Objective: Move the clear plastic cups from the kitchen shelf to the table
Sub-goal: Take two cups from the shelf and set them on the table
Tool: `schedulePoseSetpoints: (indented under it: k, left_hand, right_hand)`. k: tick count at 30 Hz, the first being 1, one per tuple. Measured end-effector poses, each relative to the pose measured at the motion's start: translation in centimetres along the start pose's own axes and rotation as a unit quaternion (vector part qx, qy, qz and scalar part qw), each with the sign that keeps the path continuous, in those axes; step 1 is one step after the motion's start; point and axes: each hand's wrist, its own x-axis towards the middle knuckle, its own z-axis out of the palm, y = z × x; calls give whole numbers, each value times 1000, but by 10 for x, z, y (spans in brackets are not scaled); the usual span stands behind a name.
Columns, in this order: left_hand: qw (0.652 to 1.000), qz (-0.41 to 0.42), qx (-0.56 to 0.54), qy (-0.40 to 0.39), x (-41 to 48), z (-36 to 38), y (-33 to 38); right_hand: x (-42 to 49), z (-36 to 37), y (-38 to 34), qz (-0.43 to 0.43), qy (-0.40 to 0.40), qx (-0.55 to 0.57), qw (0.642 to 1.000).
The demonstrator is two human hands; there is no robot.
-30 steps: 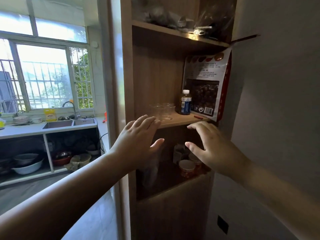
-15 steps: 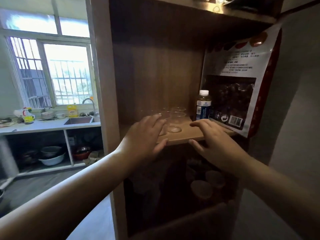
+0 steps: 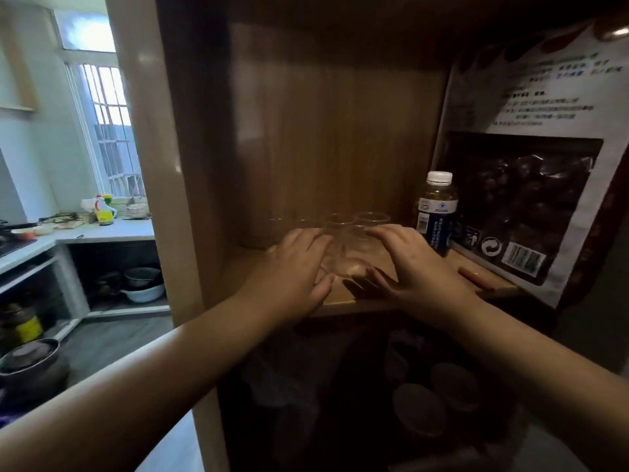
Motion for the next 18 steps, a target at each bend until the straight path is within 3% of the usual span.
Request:
schedulePoseSetpoints:
  k: [18]
  left_hand:
    - [998,12,-52,35,13,13,1]
  right_hand:
    - [18,18,17,-39,44,-47,997]
